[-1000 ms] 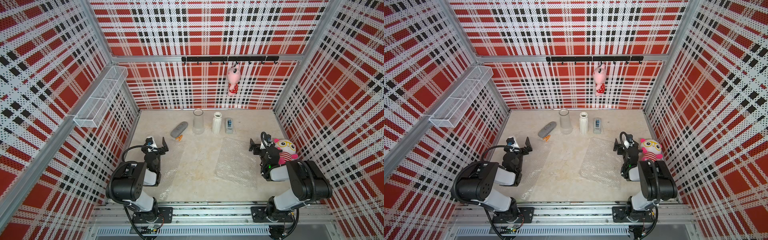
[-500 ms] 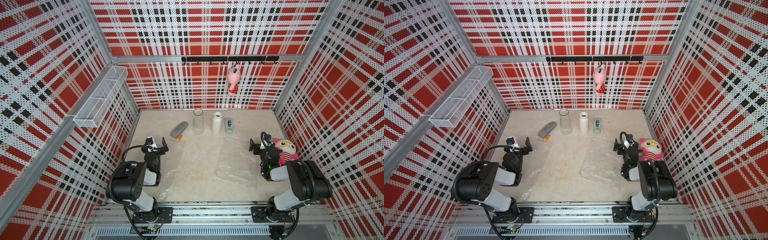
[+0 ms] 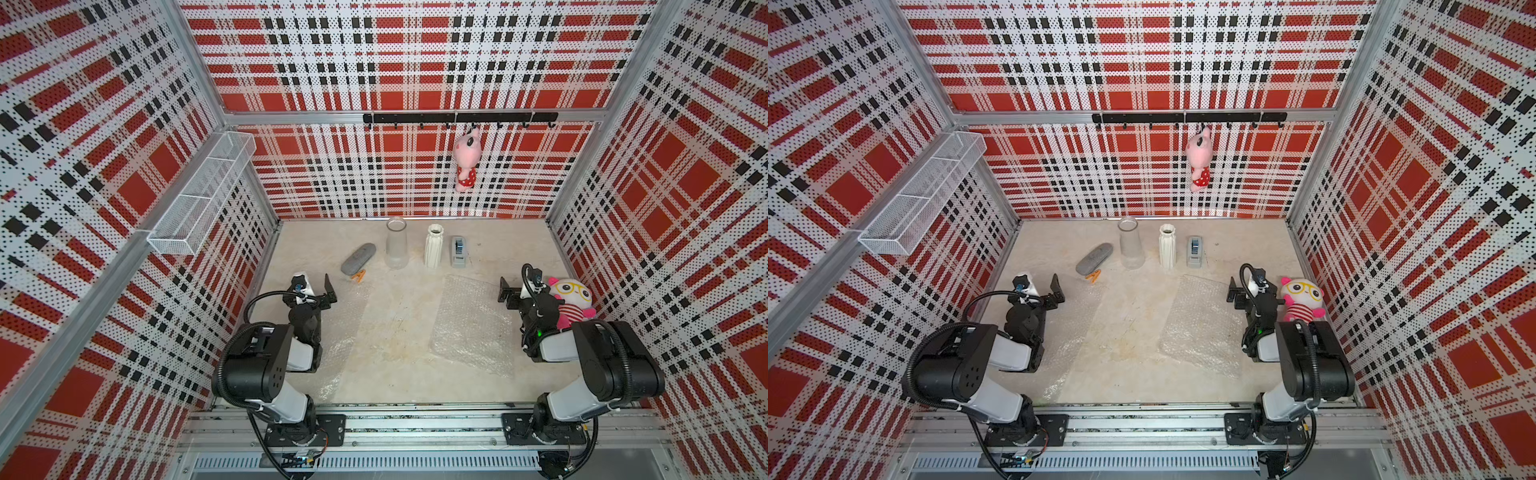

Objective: Wrap vases in bubble wrap
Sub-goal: Pick up the vase from the center of the board.

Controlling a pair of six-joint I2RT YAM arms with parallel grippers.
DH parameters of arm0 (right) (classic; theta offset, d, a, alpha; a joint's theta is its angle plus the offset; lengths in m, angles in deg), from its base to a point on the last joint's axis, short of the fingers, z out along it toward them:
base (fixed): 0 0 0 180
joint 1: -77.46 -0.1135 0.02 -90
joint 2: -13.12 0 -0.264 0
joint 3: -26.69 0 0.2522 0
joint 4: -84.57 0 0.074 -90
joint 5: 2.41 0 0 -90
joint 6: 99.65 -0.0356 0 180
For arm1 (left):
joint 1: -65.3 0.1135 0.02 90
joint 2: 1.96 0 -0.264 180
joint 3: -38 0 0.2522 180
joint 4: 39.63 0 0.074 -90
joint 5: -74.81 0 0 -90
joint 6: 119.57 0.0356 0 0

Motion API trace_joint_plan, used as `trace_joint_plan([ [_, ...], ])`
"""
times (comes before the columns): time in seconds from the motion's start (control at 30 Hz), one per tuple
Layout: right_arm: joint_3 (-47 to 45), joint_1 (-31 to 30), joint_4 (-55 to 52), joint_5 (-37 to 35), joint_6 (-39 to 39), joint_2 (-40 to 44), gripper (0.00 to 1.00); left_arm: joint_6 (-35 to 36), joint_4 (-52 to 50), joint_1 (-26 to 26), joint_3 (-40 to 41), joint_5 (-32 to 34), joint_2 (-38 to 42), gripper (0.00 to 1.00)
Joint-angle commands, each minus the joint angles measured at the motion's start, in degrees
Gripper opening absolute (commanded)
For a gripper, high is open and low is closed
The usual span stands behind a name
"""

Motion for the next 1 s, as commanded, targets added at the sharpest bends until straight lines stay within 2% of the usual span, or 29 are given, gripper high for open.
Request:
trace_joint_plan([
  [0.0,-0.1,-1.1,2.3,-1.1,1.4,1.1,1.0,3.0,6.6,-2.3,2.1,3.7,0.4,0.98],
  [0.07,-0.9,-2.9,-1.1,-5.3,2.4,6.6,1.0,3.4,10.5,-3.5,4.2,7.5,1.3,0.98],
  [0.13,0.5,-4.6,-8.0,-8.9,2.9,13.3,1.0,3.8,8.5,-5.2,4.2,13.6,4.1,0.98],
  [0.27,7.7,-4.9,-22.5,-17.8,-10.8,21.2,1.0,8.2,-4.4,-12.5,0.3,22.5,14.8,0.98],
  [0.3,9.3,-4.9,-25.4,-18.3,-12.3,22.1,1.0,7.5,-6.5,-14.7,-0.8,23.7,17.0,0.98],
  [0.4,12.9,-4.2,-36.7,-22.5,-25.9,24.8,1.0,2.3,-13.5,-19.2,-2.2,24.9,23.4,0.98],
  [0.5,12.1,-1.2,-35.2,-14.5,-32.7,24.6,1.0,-9.7,-23.7,-22.4,-2.4,26.6,29.7,0.98],
  [0.57,12.6,0.2,-34.2,-9.8,-34.1,22.2,1.0,-22.4,-29.0,-22.3,-1.7,24.6,32.3,0.98],
  [0.6,13.8,0.4,-34.5,-5.8,-32.9,20.9,1.0,-26.5,-29.3,-22.1,-1.2,21.6,33.1,0.98],
  [0.7,19.6,0.2,-40.4,0.7,-30.6,17.1,1.0,-29.0,-29.6,-22.5,-2.0,12.6,33.5,0.98],
  [0.77,23.4,-1.4,-44.8,0.6,-28.6,15.2,1.0,-28.8,-30.3,-23.2,-3.0,11.8,32.7,0.98],
  [0.83,28.6,-5.9,-51.4,-6.7,-23.7,12.6,1.0,-30.8,-33.3,-23.1,-4.2,11.6,31.4,0.98],
  [0.97,38.8,-16.7,-61.1,-29.7,-15.9,5.3,1.0,-35.7,-36.7,-21.9,-4.7,9.7,29.7,0.98],
])
